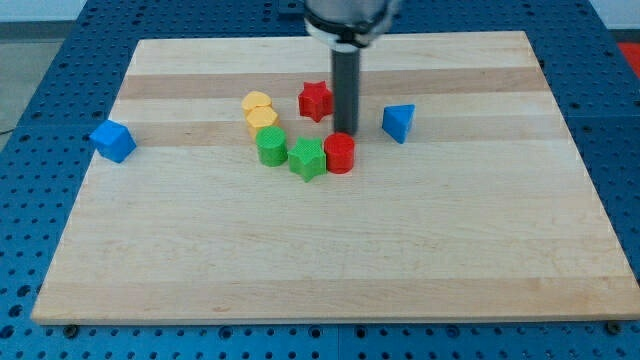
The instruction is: Slightly move the blue triangle diagonally to the red star
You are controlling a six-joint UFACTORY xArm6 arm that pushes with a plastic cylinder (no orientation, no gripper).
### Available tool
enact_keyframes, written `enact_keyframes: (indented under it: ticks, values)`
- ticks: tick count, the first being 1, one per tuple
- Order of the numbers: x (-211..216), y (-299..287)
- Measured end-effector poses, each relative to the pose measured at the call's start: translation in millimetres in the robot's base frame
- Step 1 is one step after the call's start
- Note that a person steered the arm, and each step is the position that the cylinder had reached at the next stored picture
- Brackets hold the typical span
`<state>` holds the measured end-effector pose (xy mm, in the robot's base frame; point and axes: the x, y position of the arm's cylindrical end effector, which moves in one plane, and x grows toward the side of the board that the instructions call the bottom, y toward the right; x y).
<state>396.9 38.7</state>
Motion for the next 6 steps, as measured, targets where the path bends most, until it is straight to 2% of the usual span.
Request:
enact_keyframes:
  ticks: [1,2,3,4,5,6]
  values:
    - [6,87]
    - [-1,148]
    - [-30,120]
    - [-29,44]
    - [-9,74]
    - [22,80]
